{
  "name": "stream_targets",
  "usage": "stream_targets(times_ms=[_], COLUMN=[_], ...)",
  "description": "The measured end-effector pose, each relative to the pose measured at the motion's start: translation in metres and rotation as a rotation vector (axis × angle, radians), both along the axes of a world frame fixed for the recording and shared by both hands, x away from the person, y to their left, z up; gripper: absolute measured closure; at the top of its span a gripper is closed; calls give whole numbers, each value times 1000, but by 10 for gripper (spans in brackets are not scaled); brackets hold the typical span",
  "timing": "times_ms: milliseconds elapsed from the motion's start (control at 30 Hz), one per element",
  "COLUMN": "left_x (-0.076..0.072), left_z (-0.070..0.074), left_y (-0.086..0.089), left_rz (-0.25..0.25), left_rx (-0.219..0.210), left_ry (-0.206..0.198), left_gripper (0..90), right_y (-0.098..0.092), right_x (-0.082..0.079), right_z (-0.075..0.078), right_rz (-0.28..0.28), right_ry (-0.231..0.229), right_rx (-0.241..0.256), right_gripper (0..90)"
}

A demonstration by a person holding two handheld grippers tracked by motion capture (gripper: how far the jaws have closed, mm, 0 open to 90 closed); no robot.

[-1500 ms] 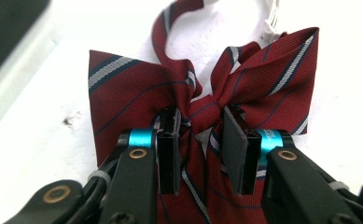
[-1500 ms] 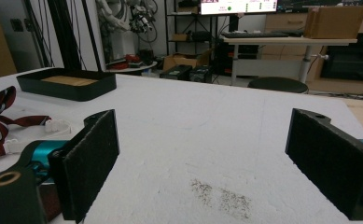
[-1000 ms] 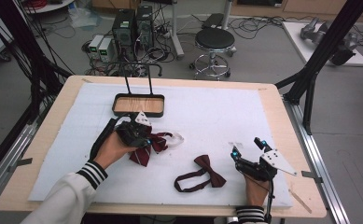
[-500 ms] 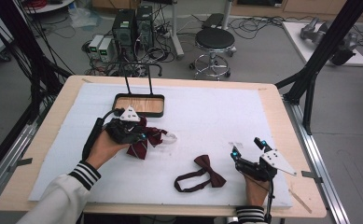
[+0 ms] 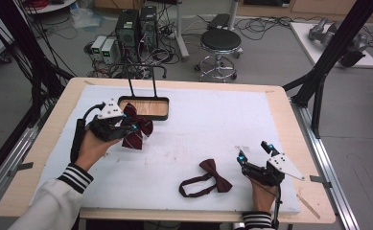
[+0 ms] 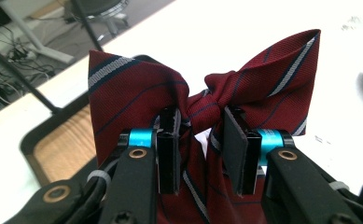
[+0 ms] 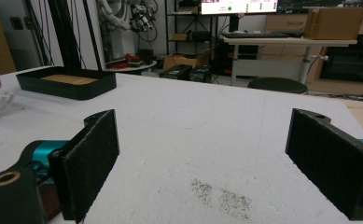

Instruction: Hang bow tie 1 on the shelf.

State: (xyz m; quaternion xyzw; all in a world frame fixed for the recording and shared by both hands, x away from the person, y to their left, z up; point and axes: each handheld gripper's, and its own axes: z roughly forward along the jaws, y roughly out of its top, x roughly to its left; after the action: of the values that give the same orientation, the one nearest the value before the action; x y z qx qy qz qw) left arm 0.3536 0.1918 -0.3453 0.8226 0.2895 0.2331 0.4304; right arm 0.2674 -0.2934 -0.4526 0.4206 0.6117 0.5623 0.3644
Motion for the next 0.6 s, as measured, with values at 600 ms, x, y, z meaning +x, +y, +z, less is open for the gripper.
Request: stream_targets(times_ms=[600], left_x=[9], left_z=[21], left_y=[37], left_rz=[82], left_rx=[-68], left_ry=[-86], left_gripper=[685], right_y=[0], right_x=[1], right_z=[0], right_rz=[0], right_ry=[-1], right_rx=[-2], right_gripper=[89])
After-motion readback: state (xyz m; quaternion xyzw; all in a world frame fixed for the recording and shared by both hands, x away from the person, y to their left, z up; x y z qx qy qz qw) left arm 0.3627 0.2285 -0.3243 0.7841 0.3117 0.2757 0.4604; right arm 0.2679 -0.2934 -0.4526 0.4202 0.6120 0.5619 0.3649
